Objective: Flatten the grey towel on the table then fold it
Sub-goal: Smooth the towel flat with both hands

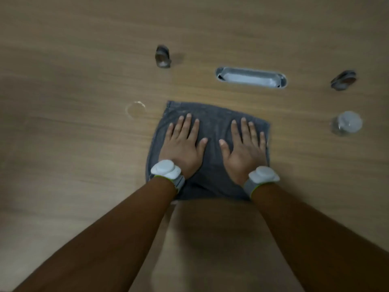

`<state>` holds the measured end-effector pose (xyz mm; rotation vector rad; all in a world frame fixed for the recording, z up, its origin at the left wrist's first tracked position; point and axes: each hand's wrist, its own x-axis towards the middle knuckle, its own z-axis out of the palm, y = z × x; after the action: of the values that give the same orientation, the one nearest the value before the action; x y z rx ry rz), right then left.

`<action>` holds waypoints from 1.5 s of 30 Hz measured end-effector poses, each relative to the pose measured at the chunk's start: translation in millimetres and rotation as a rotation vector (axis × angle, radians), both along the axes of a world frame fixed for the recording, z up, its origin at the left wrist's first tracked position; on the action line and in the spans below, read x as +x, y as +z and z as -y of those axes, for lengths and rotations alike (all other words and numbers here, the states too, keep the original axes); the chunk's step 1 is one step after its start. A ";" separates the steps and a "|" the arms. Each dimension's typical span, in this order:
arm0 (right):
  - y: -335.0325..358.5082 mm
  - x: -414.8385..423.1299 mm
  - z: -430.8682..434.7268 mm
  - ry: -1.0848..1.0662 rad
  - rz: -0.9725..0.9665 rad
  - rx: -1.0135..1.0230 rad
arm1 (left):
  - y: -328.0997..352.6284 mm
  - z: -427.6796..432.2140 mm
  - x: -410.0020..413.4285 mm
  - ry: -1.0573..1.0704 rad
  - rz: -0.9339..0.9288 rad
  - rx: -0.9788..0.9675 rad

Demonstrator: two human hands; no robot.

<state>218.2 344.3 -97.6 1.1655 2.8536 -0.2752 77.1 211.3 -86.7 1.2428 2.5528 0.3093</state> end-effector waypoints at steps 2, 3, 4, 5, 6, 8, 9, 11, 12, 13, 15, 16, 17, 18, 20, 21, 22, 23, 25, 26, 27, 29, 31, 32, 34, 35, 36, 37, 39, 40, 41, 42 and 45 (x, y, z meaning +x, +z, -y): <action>2.8 -0.8 -6.9 0.007 -0.007 0.033 | 3.5 -7.4 -2.1 0.005 -0.020 -0.010; 2.9 -0.8 -4.6 0.008 -0.004 0.026 | 3.5 -5.3 -2.4 0.001 -0.007 -0.026; 2.7 0.1 -3.1 0.005 -0.002 0.029 | 3.4 -3.2 -0.9 -0.012 -0.004 -0.041; 3.2 2.6 0.9 -0.009 -0.002 0.034 | 2.4 0.9 1.8 -0.031 -0.008 -0.054; 3.8 4.4 4.8 -0.035 -0.005 0.034 | 2.3 4.9 5.0 -0.056 -0.007 -0.052; 6.2 9.3 17.0 -0.064 -0.020 0.040 | 2.5 17.8 12.1 -0.074 0.000 -0.029; 7.7 15.1 26.9 -0.068 -0.017 0.049 | 2.5 26.2 16.8 -0.077 -0.001 -0.020; 10.2 32.0 47.7 -0.058 -0.007 0.056 | 1.0 44.7 30.1 -0.072 -0.006 -0.024; 10.5 44.1 59.5 -0.046 -0.002 0.052 | 0.6 55.5 39.7 -0.068 -0.019 -0.031; 10.6 57.1 71.0 -0.038 0.003 0.046 | -0.5 65.7 50.2 -0.064 -0.041 -0.042; 8.9 74.8 82.5 -0.025 0.008 0.037 | -4.0 75.4 65.5 -0.061 -0.082 -0.057; 9.1 77.7 88.1 -0.012 0.008 0.046 | -4.1 81.3 68.7 -0.053 -0.092 -0.060; 8.1 76.3 85.5 -0.002 0.000 0.046 | -4.4 79.5 68.1 -0.044 -0.096 -0.064; 7.4 70.6 78.8 0.003 -0.014 0.050 | -4.3 74.0 64.5 -0.027 -0.097 -0.062; 5.9 53.2 56.5 0.026 -0.035 0.052 | -2.3 54.5 51.9 -0.006 -0.092 -0.056; 5.1 42.3 42.0 0.042 -0.043 0.050 | -2.0 41.5 41.7 0.001 -0.090 -0.054; 4.3 29.9 25.9 0.050 -0.049 0.050 | -1.8 26.6 28.6 0.012 -0.085 -0.050; 3.0 16.0 7.7 0.051 -0.058 0.050 | -2.3 9.2 14.6 0.023 -0.080 -0.047; 3.1 -14.1 -25.6 0.038 -0.063 0.043 | -2.8 -23.7 -14.6 0.039 -0.083 -0.041; 3.4 -28.1 -40.4 0.030 -0.066 0.040 | -3.5 -38.7 -27.8 0.045 -0.090 -0.037; 3.7 -40.5 -53.4 0.025 -0.067 0.042 | -4.4 -51.7 -39.3 0.053 -0.097 -0.037; 2.5 -59.6 -73.9 0.028 -0.059 0.019 | -6.4 -67.9 -54.0 0.060 -0.110 -0.043; 2.4 -66.5 -81.2 0.041 -0.045 -0.006 | -6.4 -66.5 -55.3 0.061 -0.109 -0.045; 3.1 -65.2 -79.4 0.036 -0.043 -0.006 | -5.8 -63.2 -51.9 0.052 -0.105 -0.039; 4.9 -51.1 -63.6 0.041 -0.058 -0.009 | -4.0 -45.9 -33.7 0.061 -0.101 -0.040; 6.7 -40.3 -50.6 0.055 -0.058 -0.005 | -1.9 -33.0 -22.0 0.073 -0.102 -0.046; 8.4 -26.9 -34.1 0.070 -0.049 -0.004 | -0.4 -16.8 -8.9 0.087 -0.096 -0.051; 9.9 -12.7 -15.0 0.085 -0.038 -0.001 | 1.3 0.9 4.6 0.099 -0.094 -0.055; 12.0 18.1 27.5 0.112 -0.025 0.014 | 2.4 38.1 30.7 0.103 -0.099 -0.066; 12.0 28.3 48.7 0.121 -0.022 0.023 | 1.6 56.2 39.7 0.098 -0.106 -0.077; 10.6 41.8 64.2 0.115 -0.014 0.027 | -0.4 67.3 49.7 0.079 -0.113 -0.086; 9.9 43.7 78.3 0.110 -0.011 0.028 | -2.4 78.5 49.0 0.060 -0.120 -0.101; 9.2 15.0 85.6 0.088 0.013 0.029 | -5.8 87.3 17.4 0.011 -0.119 -0.084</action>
<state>233.2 258.7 -88.4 1.0380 2.8971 -0.2217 94.5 124.0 -92.5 1.2520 2.6429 0.1321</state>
